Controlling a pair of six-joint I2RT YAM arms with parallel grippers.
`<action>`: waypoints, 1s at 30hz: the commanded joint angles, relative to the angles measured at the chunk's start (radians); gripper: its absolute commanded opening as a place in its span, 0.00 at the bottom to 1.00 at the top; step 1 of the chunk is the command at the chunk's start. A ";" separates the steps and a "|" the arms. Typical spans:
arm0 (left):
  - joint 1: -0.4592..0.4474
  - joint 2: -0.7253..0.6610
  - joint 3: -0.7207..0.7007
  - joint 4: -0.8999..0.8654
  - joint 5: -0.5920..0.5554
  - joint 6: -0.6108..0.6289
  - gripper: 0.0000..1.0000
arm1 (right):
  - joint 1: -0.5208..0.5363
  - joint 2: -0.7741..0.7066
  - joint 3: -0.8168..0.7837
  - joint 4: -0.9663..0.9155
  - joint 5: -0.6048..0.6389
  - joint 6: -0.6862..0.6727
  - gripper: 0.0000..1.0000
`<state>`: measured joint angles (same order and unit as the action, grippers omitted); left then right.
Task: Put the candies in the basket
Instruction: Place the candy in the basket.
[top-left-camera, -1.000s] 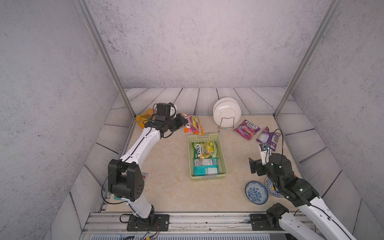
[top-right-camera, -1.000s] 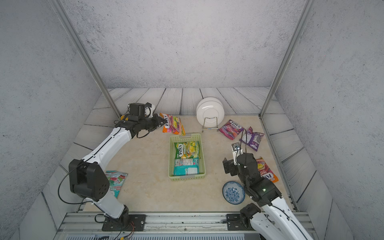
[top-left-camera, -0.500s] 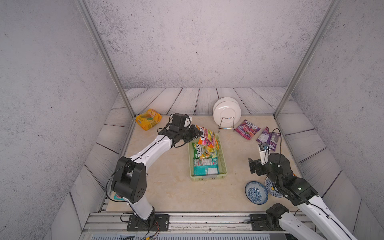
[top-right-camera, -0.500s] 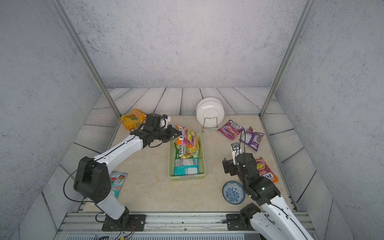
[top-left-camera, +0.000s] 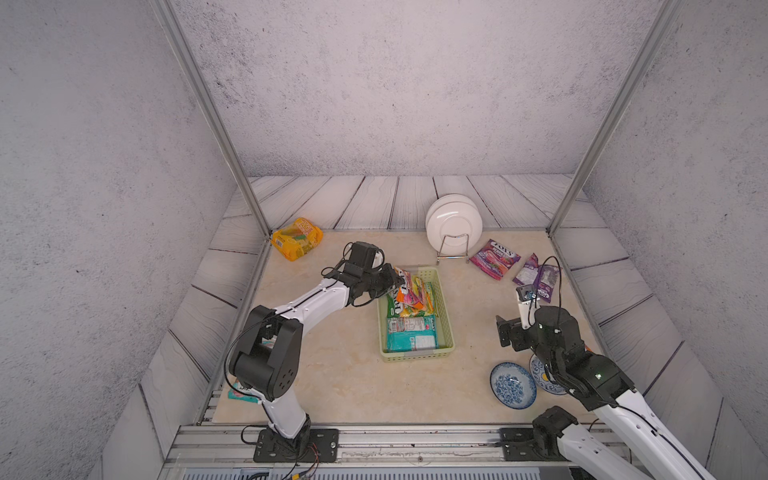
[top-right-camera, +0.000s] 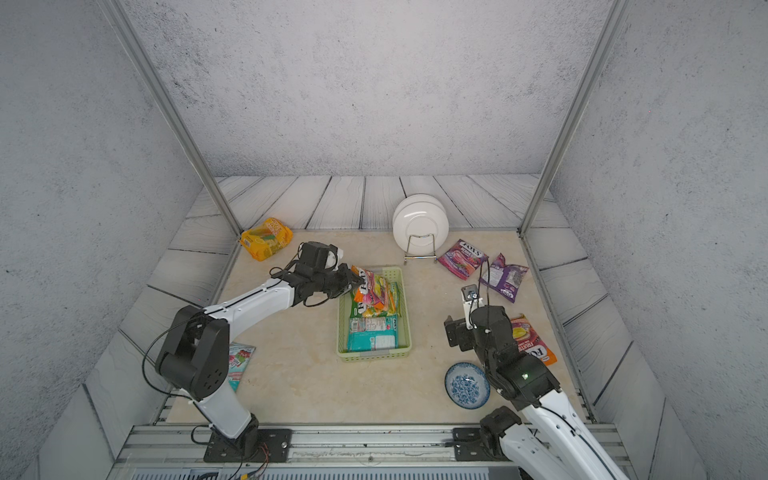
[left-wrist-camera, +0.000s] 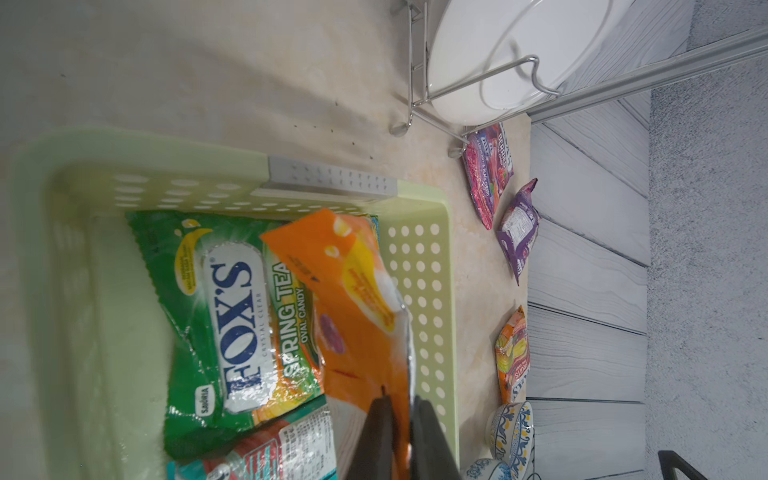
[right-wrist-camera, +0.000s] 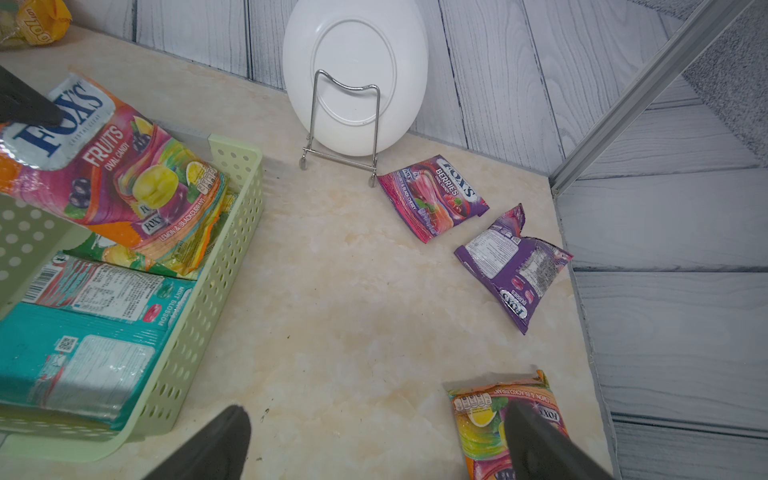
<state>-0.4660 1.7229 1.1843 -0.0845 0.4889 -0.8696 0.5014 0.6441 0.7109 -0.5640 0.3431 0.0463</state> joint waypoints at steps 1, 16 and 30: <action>-0.005 0.014 0.021 0.038 -0.018 0.053 0.00 | -0.002 -0.002 -0.013 0.017 0.000 -0.008 1.00; 0.003 0.037 0.021 -0.033 -0.097 0.117 0.28 | -0.003 -0.004 -0.013 0.019 -0.008 -0.008 1.00; 0.003 -0.079 0.103 -0.212 -0.216 0.258 0.74 | -0.003 0.001 -0.010 0.013 -0.005 -0.005 1.00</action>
<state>-0.4660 1.6691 1.2484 -0.2443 0.3176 -0.6804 0.5014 0.6441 0.7090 -0.5636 0.3347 0.0441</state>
